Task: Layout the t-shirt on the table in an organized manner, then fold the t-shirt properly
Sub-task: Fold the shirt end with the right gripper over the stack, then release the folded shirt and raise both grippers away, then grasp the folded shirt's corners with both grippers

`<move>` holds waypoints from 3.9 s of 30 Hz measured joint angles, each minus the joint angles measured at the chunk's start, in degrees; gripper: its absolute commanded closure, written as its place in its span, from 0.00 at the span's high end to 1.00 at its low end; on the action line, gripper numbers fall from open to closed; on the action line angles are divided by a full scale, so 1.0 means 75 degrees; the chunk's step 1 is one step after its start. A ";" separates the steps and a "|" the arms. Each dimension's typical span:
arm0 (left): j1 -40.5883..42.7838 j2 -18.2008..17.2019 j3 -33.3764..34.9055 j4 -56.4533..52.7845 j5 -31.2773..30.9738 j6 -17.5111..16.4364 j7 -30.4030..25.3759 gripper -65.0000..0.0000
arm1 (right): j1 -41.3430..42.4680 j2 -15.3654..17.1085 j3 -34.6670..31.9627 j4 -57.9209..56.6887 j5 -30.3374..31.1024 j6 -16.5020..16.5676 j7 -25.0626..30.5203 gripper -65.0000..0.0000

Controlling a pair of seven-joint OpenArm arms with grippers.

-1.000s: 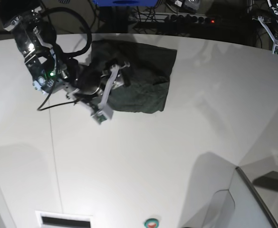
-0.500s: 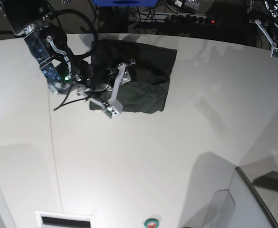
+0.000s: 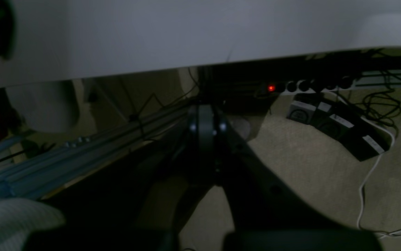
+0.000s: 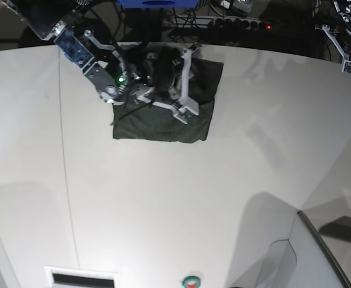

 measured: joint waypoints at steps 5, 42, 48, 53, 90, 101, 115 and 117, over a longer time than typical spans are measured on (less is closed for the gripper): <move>0.0000 -0.0015 0.0000 -0.0003 0.0003 0.0000 0.0003 0.00 | 0.0256 0.0009 -0.0653 0.0000 -0.0026 -0.0003 -0.0029 0.36; -0.0117 0.0353 0.0991 0.0207 0.0009 0.0032 0.0023 0.00 | 0.2320 -0.0379 -0.0813 -0.1431 0.0044 -0.1075 0.1209 0.01; -0.0085 0.0740 0.1958 0.0962 0.0032 0.0035 0.0032 0.00 | 0.1291 0.0886 -0.0102 0.0076 0.0099 -0.1667 0.0286 0.01; -0.0210 0.0924 0.3150 0.1332 -0.0026 -0.0044 0.0026 0.00 | 0.0175 0.1833 0.0548 0.0994 0.0061 -0.1684 0.0259 0.01; -0.2148 0.1259 0.5601 -0.0606 -0.1000 0.0055 -0.0428 0.00 | -0.1341 0.2063 0.0985 0.0090 0.0085 -0.1711 0.1568 0.01; -0.1798 0.1364 0.4948 0.1169 -0.0825 0.0079 0.0239 0.00 | -0.1352 0.2116 0.0991 0.1361 0.0085 -0.1716 0.1527 0.01; -0.0274 0.0510 0.2634 0.1667 -0.5861 0.0093 0.0796 0.26 | -0.1294 0.2133 0.1011 0.1343 0.0061 -0.1716 0.1568 0.01; -0.0224 0.0455 0.2672 0.1504 -0.5983 0.0105 0.0863 0.42 | -0.1294 0.2136 0.1011 0.1343 0.0061 -0.1719 0.1565 0.01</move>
